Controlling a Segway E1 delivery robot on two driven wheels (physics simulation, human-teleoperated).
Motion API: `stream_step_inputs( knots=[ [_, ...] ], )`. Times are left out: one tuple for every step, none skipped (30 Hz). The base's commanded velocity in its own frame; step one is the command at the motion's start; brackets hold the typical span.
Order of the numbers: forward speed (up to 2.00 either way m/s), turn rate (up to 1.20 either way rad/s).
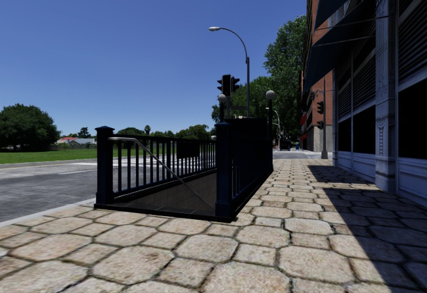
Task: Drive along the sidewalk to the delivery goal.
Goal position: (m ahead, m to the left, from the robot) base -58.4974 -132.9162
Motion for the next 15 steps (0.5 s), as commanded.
stream_step_inputs(
  knots=[
    [0.0,0.0],
    [0.0,0.0],
    [0.0,0.0],
    [0.0,-0.17],
    [0.0,-0.17],
    [0.0,-0.28],
    [0.0,-0.31],
    [0.0,-0.32],
    [0.0,-0.32],
    [0.0,-0.32],
    [0.0,-0.32],
    [0.0,-0.32],
    [0.0,-0.32],
    [0.0,-0.32],
    [0.0,-0.32]
  ],
)
